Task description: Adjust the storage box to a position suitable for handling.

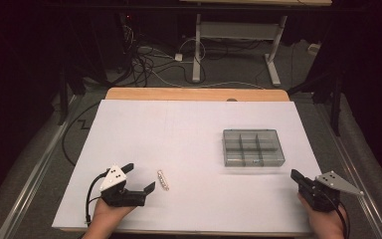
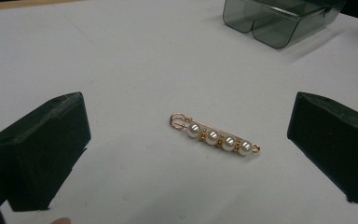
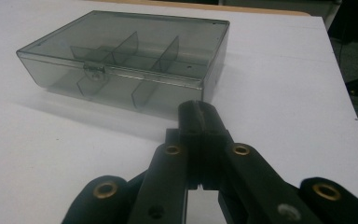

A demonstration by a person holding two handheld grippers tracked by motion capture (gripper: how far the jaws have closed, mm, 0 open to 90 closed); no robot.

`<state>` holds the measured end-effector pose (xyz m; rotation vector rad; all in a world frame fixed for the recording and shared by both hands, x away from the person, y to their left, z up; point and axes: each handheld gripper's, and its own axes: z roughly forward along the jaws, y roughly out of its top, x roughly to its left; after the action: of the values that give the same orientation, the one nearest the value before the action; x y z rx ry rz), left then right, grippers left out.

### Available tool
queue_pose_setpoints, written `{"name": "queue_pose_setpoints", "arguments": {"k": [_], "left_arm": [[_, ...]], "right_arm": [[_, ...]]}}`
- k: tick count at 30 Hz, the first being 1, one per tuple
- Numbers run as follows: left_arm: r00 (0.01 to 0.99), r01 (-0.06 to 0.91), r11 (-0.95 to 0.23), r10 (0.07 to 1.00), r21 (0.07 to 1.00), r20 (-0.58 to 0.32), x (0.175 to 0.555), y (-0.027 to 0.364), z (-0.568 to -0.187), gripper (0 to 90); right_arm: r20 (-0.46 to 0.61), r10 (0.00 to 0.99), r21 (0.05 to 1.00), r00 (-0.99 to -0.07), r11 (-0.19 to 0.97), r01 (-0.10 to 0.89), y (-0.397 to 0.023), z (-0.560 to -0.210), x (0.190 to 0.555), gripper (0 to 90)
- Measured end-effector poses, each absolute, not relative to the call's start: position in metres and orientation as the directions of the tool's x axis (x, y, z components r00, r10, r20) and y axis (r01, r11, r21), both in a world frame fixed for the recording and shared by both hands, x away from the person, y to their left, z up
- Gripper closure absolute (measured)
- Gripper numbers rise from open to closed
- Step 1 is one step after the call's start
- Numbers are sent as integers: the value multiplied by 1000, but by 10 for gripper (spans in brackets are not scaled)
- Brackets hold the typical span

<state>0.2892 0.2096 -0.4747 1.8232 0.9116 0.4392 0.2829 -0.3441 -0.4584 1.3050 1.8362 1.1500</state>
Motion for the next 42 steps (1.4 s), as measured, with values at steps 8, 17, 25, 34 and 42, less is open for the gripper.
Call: {"name": "queue_pose_setpoints", "arguments": {"k": [8,17,25,34,42], "left_arm": [[642,396,-205,759,895,-110,289,207,-476,0],[664,426,-227,736,876,-132,292,205,-475,0],[657,406,-252,749,878,-90,291,202,-474,0],[648,418,-216,752,882,-123,289,207,-470,0],[652,410,-238,752,880,-100,288,204,-466,0]], "right_arm": [[1,950,899,-314,136,416,-345,-456,295,900],[7,955,904,-296,121,411,-346,-445,319,900],[15,964,898,-266,104,429,-350,-443,364,900],[20,967,886,-255,101,453,-349,-444,396,900],[34,969,872,-246,92,482,-349,-440,433,900]]}}
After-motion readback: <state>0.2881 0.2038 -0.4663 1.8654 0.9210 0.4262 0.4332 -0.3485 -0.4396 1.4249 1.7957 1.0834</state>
